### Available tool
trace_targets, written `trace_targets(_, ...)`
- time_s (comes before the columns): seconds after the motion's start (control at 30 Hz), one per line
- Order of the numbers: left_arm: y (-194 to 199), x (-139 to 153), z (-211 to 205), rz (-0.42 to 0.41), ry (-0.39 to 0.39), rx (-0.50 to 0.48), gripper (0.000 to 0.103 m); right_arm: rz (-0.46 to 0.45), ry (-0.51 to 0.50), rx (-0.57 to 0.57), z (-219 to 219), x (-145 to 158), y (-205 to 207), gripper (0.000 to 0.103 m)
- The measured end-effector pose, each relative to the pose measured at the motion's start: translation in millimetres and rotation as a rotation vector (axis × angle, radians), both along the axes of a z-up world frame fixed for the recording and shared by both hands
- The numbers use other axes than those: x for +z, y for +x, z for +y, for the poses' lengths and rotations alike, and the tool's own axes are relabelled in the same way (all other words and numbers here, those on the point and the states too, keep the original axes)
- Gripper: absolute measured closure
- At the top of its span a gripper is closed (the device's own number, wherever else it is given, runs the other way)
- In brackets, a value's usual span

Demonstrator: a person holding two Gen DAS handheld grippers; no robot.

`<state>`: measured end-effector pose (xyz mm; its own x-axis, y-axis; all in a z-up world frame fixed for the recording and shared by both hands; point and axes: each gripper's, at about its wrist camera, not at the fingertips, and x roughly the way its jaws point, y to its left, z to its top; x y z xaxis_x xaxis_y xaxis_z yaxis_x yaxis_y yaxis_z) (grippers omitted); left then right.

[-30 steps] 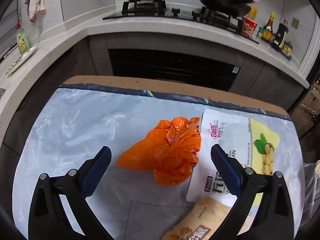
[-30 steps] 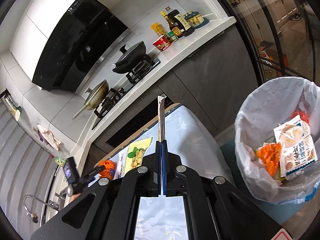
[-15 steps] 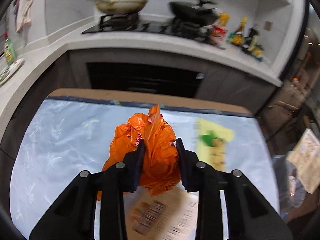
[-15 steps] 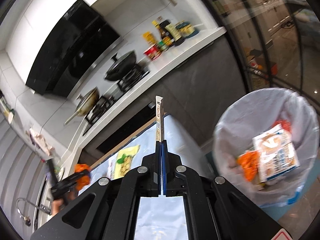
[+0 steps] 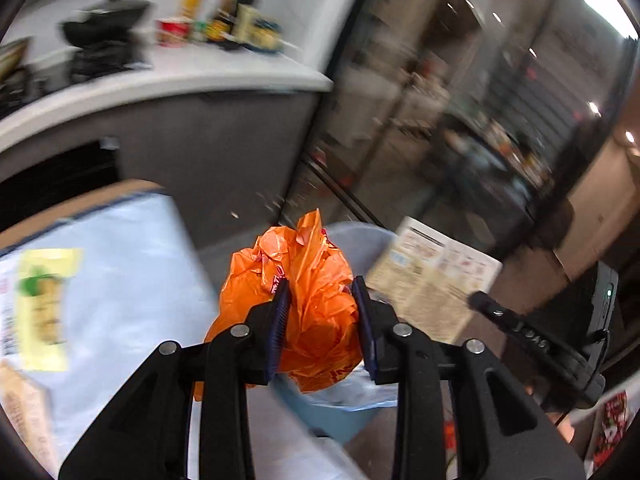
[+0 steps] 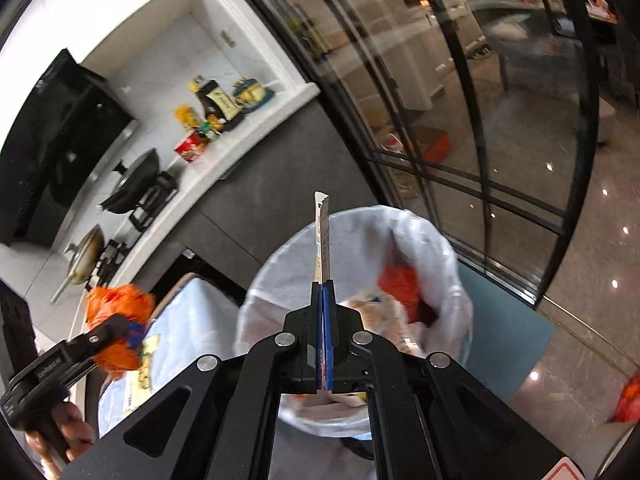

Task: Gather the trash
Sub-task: 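Grasp the orange plastic bag with the left tool while the right tool drops the card into the bin, then carry the orange bag over the bin and open the left tool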

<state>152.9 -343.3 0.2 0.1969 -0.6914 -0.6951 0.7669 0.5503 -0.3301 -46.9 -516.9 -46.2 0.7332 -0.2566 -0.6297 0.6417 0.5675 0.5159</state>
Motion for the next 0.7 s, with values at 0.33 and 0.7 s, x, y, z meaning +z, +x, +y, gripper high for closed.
trace_targets(0.33,-47.2,-66.7,-102.9,-0.087,0.183,-0.078,0.042,0.053,0.058,-0.030,-18.8,-36.1,-9.7,0.074)
trace_targets(0.7,-41.8,-40.1,-34.5,-0.138,0.150,0.046,0.018,-0.030,-0.029,0.024,9.9,3.1,-15.8,0.064)
